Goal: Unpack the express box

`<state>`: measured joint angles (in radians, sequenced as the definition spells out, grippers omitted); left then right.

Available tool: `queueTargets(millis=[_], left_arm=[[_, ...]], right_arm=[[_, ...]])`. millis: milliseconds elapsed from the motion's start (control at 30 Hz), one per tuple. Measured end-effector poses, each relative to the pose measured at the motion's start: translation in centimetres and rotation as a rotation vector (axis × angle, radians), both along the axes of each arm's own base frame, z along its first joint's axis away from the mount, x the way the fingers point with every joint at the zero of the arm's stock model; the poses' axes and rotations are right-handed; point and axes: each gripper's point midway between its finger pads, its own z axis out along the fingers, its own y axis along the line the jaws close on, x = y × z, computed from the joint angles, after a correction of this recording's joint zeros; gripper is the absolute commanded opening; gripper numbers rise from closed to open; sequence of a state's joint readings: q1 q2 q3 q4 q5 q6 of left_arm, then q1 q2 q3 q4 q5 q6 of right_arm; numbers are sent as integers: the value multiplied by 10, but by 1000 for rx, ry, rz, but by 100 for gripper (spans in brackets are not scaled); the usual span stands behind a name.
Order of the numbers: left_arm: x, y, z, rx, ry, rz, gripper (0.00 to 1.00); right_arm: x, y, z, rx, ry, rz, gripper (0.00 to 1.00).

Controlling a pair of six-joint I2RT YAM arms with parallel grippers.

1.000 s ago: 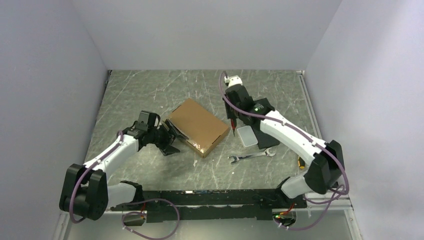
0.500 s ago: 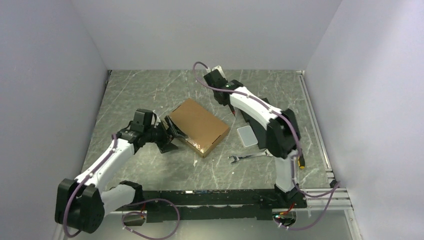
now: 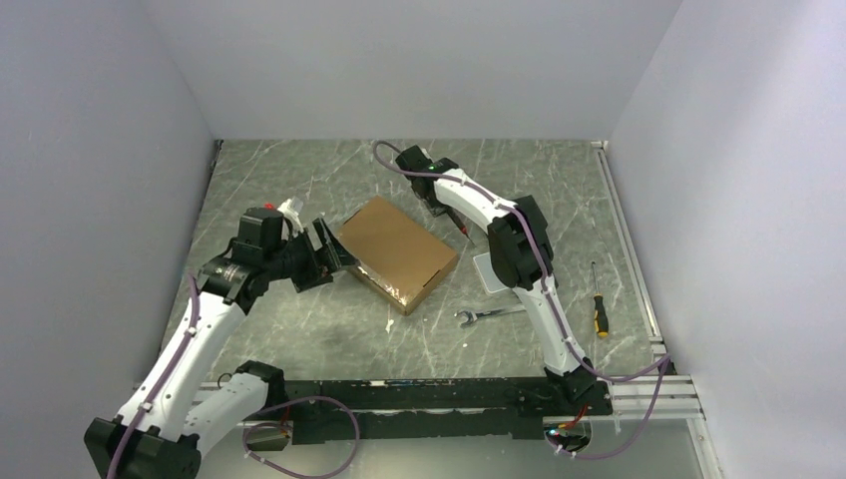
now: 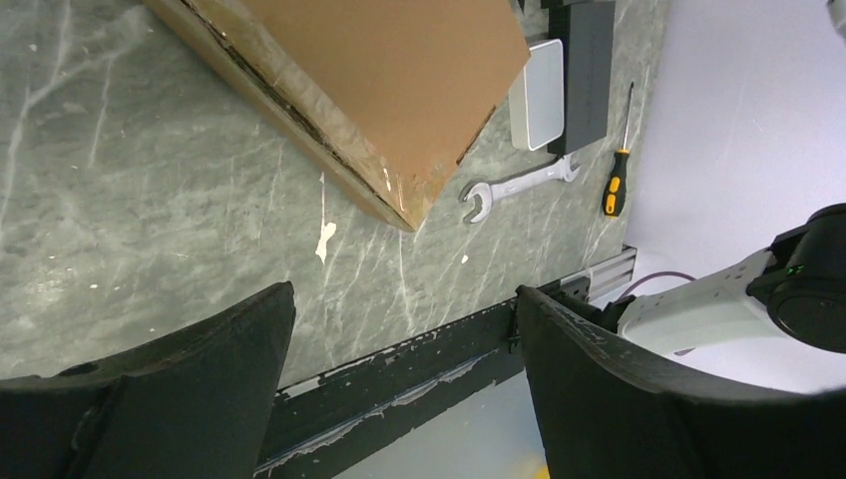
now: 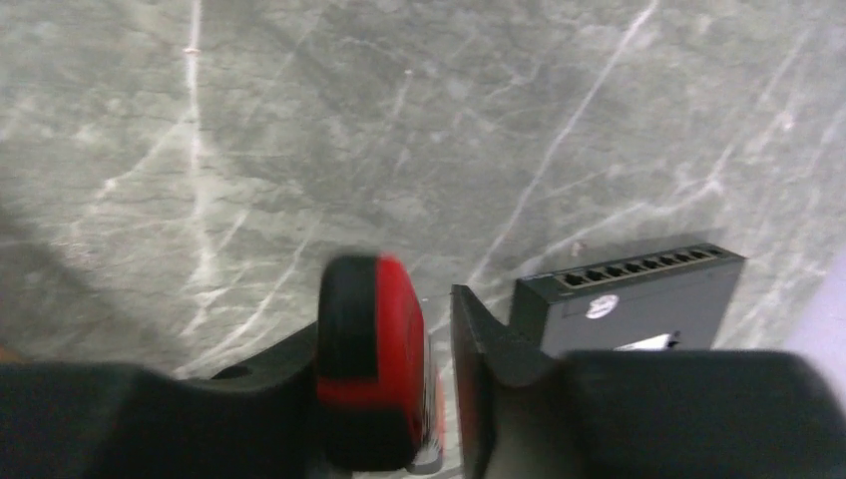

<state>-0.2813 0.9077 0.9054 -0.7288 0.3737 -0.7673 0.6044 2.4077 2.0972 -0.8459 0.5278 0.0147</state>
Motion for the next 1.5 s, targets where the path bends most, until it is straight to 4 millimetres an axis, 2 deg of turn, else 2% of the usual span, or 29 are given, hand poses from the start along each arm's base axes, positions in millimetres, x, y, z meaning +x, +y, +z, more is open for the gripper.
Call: queueTargets(millis=[100, 200, 267, 367, 433, 533, 633, 700, 800, 967, 1067, 1167, 1300, 1500], left_arm=[[-4, -4, -14, -25, 26, -13, 90], [-12, -10, -39, -71, 99, -18, 96], [-20, -14, -57, -106, 161, -4, 99], [-24, -16, -65, -144, 189, 21, 99], [-23, -17, -63, -175, 171, 35, 100], [-17, -22, -52, -235, 131, 42, 99], [-12, -28, -53, -283, 130, 47, 99], [-10, -31, -59, -310, 150, 54, 99], [-10, -33, -68, -346, 178, 69, 99], [-9, -38, -76, -387, 199, 70, 100], [-9, -39, -81, -393, 218, 64, 99], [-8, -40, -84, -394, 223, 61, 99], [-6, -42, -87, -396, 236, 54, 100], [-8, -43, -95, -387, 269, 47, 99]], right_arm=[[-2, 6, -3, 34, 23, 16, 56], [-4, 10, -2, 60, 43, 28, 67], [-4, 12, 5, 76, 46, 28, 72], [-7, 15, 23, 119, 37, 20, 77], [-16, 17, 43, 178, 34, 20, 78], [-42, 22, 84, 327, 29, 37, 77], [-66, 36, 117, 544, 46, 88, 70], [-77, 44, 126, 688, 76, 114, 63], [-82, 54, 113, 836, 158, 121, 61], [-93, 53, 56, 968, 343, 47, 61], [-98, 49, 36, 1010, 418, 13, 56], [-95, 48, 28, 1045, 447, 12, 46], [-92, 52, 26, 1096, 467, 17, 39], [-87, 55, 24, 1147, 475, 23, 38]])
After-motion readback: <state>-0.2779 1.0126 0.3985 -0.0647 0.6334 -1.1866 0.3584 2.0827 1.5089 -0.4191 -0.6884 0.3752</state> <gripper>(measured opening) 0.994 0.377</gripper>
